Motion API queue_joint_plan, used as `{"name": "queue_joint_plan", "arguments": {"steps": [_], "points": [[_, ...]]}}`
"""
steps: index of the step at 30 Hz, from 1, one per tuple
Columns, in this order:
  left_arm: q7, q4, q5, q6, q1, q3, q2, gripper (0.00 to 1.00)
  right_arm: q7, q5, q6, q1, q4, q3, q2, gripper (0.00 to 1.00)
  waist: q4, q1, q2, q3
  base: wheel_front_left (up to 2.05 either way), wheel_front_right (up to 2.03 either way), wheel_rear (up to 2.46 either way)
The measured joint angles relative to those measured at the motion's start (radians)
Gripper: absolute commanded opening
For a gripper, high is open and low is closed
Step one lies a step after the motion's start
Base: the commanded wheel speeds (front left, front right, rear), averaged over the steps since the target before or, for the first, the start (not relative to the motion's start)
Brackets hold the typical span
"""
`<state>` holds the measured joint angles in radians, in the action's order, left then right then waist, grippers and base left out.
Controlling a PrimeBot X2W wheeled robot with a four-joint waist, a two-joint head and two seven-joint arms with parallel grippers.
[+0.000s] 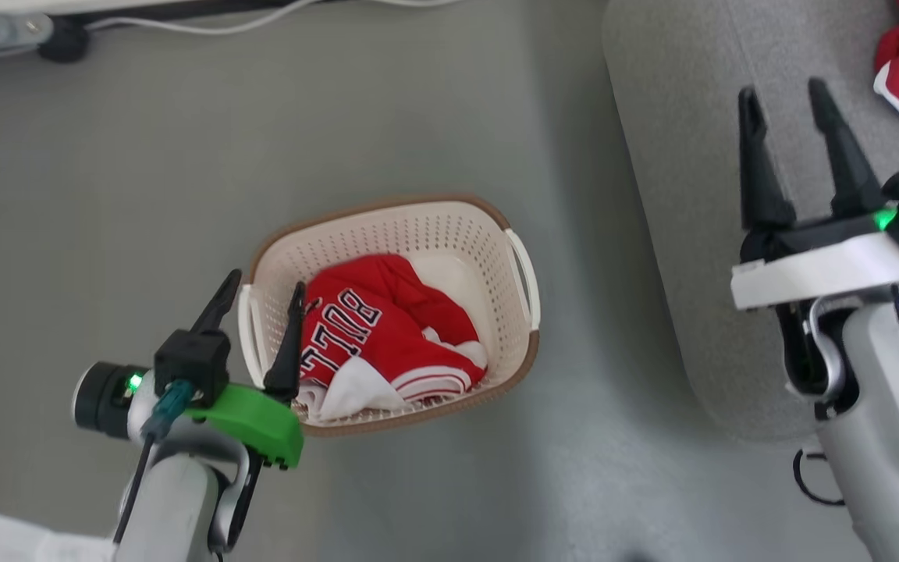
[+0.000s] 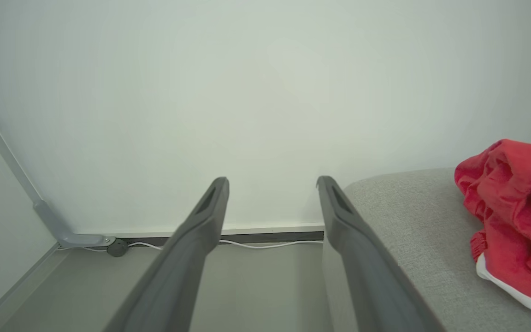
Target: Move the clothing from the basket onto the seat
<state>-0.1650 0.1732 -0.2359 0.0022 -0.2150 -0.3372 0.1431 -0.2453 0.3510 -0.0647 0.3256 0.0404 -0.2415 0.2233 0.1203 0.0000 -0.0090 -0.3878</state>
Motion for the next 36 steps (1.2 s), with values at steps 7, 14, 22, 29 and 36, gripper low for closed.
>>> {"name": "queue_joint_plan", "arguments": {"steps": [7, 14, 22, 29, 36], "points": [[0.041, 0.084, 0.035, -0.021, -0.104, -0.044, -0.001, 1.0, 0.0, 0.002, 0.0, 0.085, -0.027, 0.02, -0.003, 1.0, 0.029, 0.0, 0.0001, -0.1, 0.0, 0.0, 0.0], [0.069, 0.159, 0.082, -0.03, -0.203, -0.065, -0.001, 1.0, 0.0, 0.009, 0.002, 0.149, -0.043, 0.022, -0.004, 1.0, 0.051, 0.0001, 0.0, -0.201, 0.0, 0.0, 0.0], [0.1, 0.23, 0.127, -0.037, -0.305, -0.072, 0.015, 1.0, 0.0, 0.011, 0.011, 0.235, -0.064, 0.024, -0.017, 1.0, 0.079, 0.0001, 0.0, -0.315, 0.0, 0.0, 0.0], [0.111, 0.272, 0.151, -0.057, -0.39, -0.098, 0.026, 1.0, -0.001, 0.016, 0.012, 0.312, -0.077, 0.051, -0.018, 1.0, 0.104, 0.0001, 0.0, -0.415, 0.0, 0.0, 0.0], [0.103, 0.332, 0.184, -0.077, -0.424, -0.129, 0.03, 1.0, -0.009, 0.016, 0.016, 0.353, -0.061, 0.052, -0.036, 1.0, 0.124, 0.0001, 0.0, -0.49, 0.0, 0.0, 0.0]]}}
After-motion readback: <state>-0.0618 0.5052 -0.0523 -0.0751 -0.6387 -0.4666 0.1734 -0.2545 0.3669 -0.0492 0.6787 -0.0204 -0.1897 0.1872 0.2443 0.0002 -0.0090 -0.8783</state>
